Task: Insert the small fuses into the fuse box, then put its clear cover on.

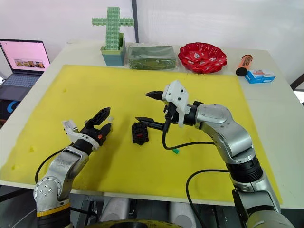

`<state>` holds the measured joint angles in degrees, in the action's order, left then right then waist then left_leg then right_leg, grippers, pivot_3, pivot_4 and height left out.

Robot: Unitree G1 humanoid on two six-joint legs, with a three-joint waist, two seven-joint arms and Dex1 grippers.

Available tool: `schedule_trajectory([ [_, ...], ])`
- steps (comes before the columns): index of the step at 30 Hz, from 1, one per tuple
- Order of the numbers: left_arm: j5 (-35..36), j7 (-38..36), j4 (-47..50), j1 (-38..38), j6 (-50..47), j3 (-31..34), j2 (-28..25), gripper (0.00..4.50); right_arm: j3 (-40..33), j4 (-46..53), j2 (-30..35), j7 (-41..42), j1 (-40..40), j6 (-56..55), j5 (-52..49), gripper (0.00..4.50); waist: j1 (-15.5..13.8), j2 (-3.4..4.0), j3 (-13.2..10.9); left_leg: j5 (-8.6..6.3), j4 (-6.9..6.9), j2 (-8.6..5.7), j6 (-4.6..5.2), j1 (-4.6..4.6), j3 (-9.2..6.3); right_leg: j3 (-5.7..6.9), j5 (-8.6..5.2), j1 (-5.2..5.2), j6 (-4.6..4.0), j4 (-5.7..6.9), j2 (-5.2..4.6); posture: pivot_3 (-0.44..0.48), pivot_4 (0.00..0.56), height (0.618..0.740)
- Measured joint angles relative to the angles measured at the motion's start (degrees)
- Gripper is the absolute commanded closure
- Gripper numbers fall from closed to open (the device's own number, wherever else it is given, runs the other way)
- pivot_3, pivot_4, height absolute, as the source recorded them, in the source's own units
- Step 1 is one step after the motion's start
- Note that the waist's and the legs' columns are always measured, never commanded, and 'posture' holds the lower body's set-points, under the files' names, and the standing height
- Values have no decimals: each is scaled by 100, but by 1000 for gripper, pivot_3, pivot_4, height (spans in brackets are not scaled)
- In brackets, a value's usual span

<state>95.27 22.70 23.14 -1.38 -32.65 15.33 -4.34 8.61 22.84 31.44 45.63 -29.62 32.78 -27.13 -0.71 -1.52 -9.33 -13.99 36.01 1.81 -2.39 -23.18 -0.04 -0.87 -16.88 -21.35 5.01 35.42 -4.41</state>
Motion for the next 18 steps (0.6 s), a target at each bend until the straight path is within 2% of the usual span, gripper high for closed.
schedule_trajectory([
  [18, -127, 62, 22, -5, 336, -65, 34, 0, 2, 0, 0, -6, 0, 0, 11, 34, 6, 0, 0, 0, 1, 0, 0, 0, 0, 1, 0, 0, 0, 0, 2, 0, 150, 740],
])
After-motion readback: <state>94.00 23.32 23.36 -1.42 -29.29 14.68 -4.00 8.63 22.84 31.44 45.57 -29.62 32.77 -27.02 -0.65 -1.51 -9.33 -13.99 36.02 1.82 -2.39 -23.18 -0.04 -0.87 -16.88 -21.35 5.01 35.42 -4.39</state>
